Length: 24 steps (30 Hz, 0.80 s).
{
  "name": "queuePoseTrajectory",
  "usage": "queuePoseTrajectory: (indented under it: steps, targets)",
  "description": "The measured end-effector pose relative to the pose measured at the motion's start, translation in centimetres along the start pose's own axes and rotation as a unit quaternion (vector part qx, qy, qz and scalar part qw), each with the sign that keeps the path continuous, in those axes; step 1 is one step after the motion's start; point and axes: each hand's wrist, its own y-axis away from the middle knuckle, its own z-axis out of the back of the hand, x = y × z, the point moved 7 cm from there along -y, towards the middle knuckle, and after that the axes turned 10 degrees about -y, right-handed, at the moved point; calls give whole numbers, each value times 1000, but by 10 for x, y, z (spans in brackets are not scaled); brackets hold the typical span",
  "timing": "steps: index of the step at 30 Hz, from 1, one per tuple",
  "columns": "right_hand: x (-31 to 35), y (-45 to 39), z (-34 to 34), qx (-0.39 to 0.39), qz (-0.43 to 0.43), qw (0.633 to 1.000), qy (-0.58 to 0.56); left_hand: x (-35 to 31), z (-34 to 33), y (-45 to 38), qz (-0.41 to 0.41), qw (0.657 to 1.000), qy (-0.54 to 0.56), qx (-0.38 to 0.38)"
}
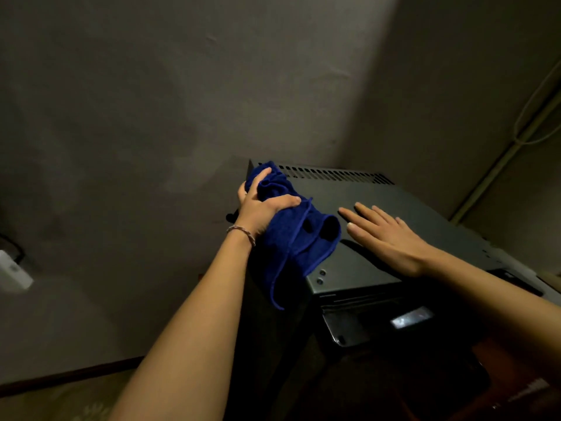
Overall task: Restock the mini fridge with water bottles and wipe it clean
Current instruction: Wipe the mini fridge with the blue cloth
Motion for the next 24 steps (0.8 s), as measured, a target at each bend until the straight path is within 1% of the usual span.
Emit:
queuePoseTrajectory:
  steps: [5,10,15,20,24]
  targets:
    - [-1,-2,0,-1,4,1000,12,11,0,-20,3,1000,20,1]
    - [-1,-4,1,-5,5,1000,21,12,-2,-15,9,1000,16,6]
    - [1,-4,2,-7,-4,1000,16,5,-6,13,30,999,-1,27]
    - [8,1,6,-3,-11,1000,-4,-8,-13,59,30,999,-11,34]
    - [10,5,3,9,-10,1000,14,1,-23,93,13,999,0,29]
